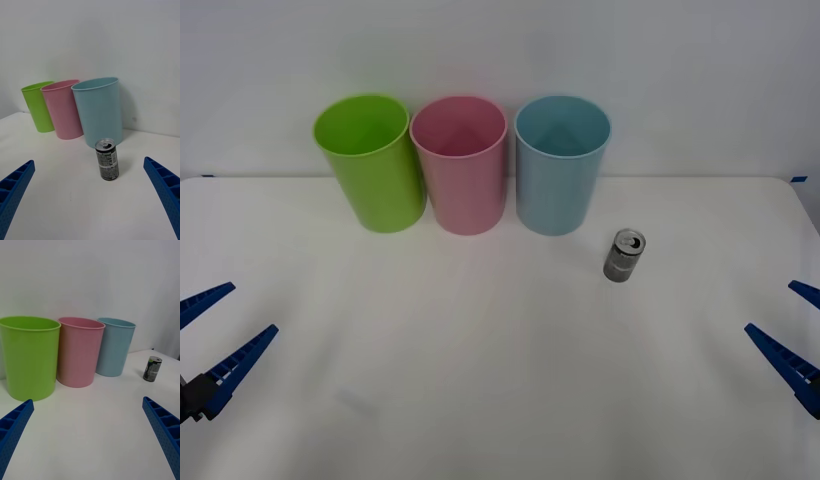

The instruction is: Grasp the object on the table and drop it into the matching bin: aluminum can to the light blue bin, PET bottle to the pink bin.

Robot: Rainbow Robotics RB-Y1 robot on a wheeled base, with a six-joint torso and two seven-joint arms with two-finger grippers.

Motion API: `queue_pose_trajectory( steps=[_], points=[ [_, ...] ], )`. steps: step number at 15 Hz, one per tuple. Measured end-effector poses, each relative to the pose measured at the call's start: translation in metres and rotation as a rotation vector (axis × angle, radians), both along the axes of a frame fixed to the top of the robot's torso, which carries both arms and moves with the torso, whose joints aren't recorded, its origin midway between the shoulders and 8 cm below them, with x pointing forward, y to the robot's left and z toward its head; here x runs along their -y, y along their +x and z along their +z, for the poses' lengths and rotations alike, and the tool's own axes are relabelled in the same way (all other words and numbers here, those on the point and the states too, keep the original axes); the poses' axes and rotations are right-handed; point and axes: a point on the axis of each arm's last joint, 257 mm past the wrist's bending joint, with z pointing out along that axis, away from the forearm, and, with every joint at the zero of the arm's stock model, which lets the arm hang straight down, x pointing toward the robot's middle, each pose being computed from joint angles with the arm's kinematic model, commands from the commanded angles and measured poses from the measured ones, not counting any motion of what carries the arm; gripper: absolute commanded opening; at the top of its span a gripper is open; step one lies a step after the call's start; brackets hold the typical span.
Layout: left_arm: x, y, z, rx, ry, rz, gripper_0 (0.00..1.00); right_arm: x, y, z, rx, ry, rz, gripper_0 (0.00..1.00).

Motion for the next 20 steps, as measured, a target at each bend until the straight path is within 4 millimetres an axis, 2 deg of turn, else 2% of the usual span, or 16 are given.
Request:
queue_pose_trajectory(
  steps=[3, 4, 8, 15, 20],
  points=[
    [0.000, 0.000, 0.000, 0.000, 0.000, 0.000, 1.00, 0.000, 0.000, -0.001, -0.002, -0.001, 0.000, 1.00],
    [0.000, 0.000, 0.000, 0.000, 0.000, 0.000, 1.00, -0.003, -0.003, -0.007, -0.015, -0.009, 0.007, 1.00],
    [0.000, 0.000, 0.000, 0.000, 0.000, 0.000, 1.00, -0.012, -0.005, -0.012, -0.029, -0.028, 0.032, 1.00],
    [0.000, 0.000, 0.000, 0.000, 0.000, 0.000, 1.00, -0.034, 0.013, -0.048, -0.076, -0.027, 0.051, 1.00],
    [0.000, 0.000, 0.000, 0.000, 0.000, 0.000, 1.00, -0.048, 0.033, -0.071, -0.067, -0.083, -0.011, 1.00]
  ],
)
